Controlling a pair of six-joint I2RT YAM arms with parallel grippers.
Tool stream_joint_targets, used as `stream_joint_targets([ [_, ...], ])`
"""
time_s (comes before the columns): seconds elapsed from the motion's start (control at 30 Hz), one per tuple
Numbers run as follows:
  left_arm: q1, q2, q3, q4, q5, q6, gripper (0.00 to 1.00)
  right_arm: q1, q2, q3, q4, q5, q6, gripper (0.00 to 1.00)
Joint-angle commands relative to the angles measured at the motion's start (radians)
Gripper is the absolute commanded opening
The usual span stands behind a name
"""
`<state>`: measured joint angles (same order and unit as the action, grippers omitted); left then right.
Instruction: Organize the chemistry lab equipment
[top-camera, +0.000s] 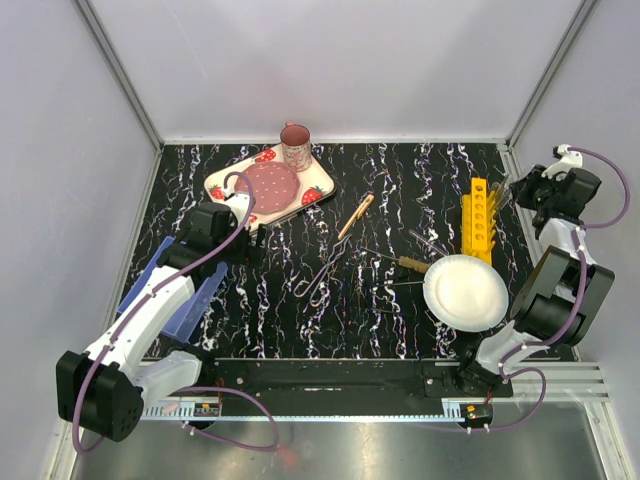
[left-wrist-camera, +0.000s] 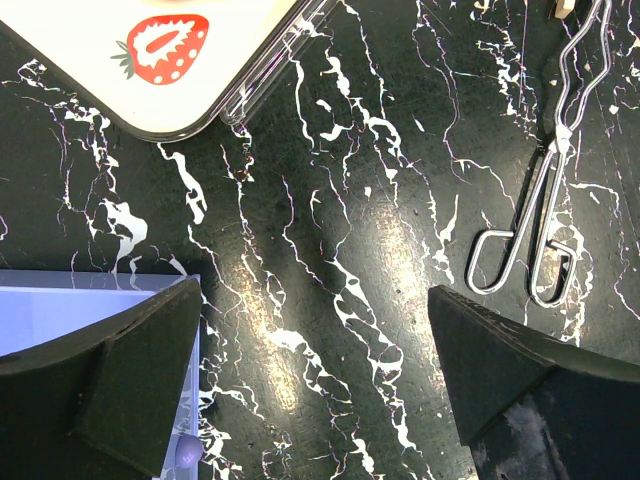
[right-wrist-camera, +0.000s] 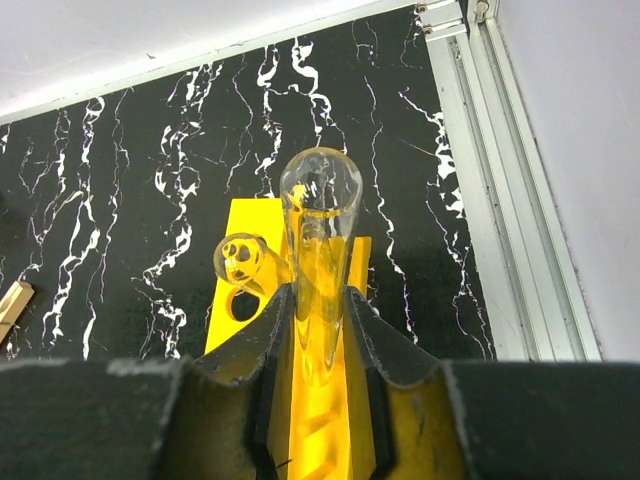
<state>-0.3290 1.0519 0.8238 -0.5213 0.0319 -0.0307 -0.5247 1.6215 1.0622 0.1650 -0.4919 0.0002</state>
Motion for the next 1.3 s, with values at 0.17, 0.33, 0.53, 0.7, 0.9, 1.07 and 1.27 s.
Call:
stream_joint_targets([
  [0.17,-0.002,-0.004,-0.002,0.046,0.014,0.000,0.99,-0.001,-0.066,-0.053,0.083,-0.016,-0.063,0.23],
  [0.33,-0.002,0.000,-0.002,0.046,0.019,0.000,0.99,-0.001,-0.069,-0.082,0.137,-0.016,-0.081,0.24],
  [0.53,-0.002,0.005,-0.003,0.046,0.019,-0.002,0.99,-0.001,-0.078,-0.137,0.203,-0.014,-0.089,0.24],
  [0.7,-0.002,0.011,-0.002,0.046,0.019,0.000,0.99,-0.001,-0.091,-0.185,0.235,-0.016,-0.121,0.25],
  [0.9,-0.002,0.013,0.000,0.046,0.020,-0.002,0.99,-0.001,-0.114,-0.217,0.243,-0.036,-0.144,0.32],
  [1.07,-0.001,0.003,-0.002,0.046,0.020,-0.002,0.99,-0.001,-0.143,-0.215,0.206,-0.037,-0.177,0.49],
  [1.27,-0.002,-0.010,-0.003,0.046,0.019,-0.002,0.99,-0.001,-0.208,-0.170,0.078,-0.060,-0.193,0.61],
])
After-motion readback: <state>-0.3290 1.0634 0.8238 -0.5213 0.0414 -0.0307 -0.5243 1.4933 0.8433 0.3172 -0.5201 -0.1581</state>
